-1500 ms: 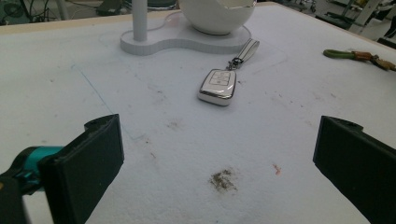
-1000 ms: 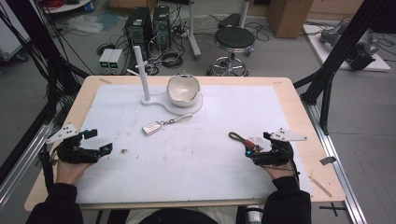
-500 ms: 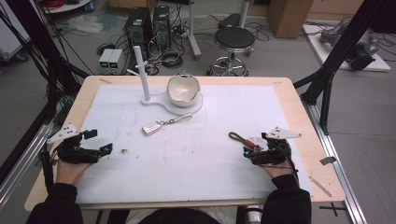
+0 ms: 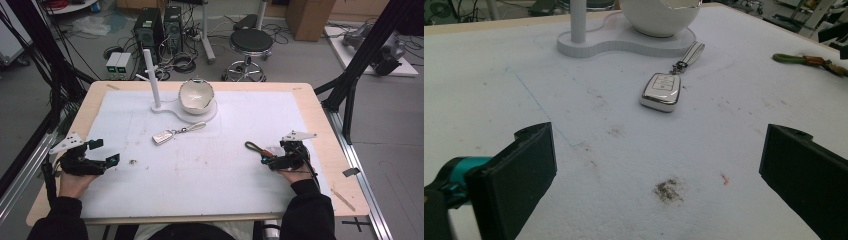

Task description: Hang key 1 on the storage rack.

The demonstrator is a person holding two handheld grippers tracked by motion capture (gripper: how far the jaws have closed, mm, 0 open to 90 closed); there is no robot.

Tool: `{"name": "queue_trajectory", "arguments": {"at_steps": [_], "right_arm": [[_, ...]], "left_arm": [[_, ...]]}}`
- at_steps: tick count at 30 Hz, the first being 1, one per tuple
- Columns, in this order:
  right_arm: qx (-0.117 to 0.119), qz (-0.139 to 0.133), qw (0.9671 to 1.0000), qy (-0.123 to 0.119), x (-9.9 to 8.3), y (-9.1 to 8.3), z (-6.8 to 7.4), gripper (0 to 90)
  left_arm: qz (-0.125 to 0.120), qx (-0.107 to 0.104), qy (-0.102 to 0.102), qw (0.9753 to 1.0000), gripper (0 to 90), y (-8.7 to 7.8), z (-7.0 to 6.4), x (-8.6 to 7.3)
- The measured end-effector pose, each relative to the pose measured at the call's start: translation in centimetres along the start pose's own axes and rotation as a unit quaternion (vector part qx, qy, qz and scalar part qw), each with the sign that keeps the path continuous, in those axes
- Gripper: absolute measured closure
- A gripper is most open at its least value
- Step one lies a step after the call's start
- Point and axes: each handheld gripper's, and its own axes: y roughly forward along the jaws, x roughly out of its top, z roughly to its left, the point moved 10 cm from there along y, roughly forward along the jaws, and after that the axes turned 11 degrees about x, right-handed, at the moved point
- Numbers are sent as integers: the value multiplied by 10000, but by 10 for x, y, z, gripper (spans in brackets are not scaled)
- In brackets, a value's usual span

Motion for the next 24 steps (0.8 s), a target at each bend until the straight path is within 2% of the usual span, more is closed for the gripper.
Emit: {"name": "queue_trajectory", "arguments": {"at_steps": [6,9,10,12,13,16,17,18,19,20,22,23,24], "right_arm": [[-41,314,9995,-47,1,1,-6,6],[-19,418,9991,17,0,1,-9,13],[28,584,9983,60,-2,2,-11,44],[15,662,9978,79,-3,2,-12,45],[60,853,9963,79,-5,5,-13,52],[75,1006,9949,4,-5,7,-13,63],[113,1094,9939,-37,-3,9,-12,111],[113,1094,9939,-37,-3,9,-12,111],[176,1156,9931,-120,-1,10,-12,164],[167,1220,9923,-115,-1,11,-14,173],[195,1364,9904,-124,-2,13,-16,248],[195,1364,9904,-124,-2,13,-16,248],[252,1467,9887,-149,0,16,-17,300]], "left_arm": [[9,-29,-34,10000,22,0,0,0],[16,-22,-39,10000,23,1,0,0],[42,-38,-30,10000,23,1,0,-1],[49,-46,-39,10000,23,2,-1,-1],[66,-50,-11,10000,22,2,-1,-2],[73,-50,-8,10000,23,2,-1,-2],[74,-47,-8,10000,23,2,-1,-2],[74,-40,-11,10000,23,2,-1,-2],[78,-40,2,10000,23,2,-1,-2],[82,-46,3,10000,23,2,-1,-2],[87,-44,11,10000,23,2,-1,-2],[87,-44,11,10000,23,2,-1,-2],[86,-45,12,10000,23,2,-1,-2]]}}
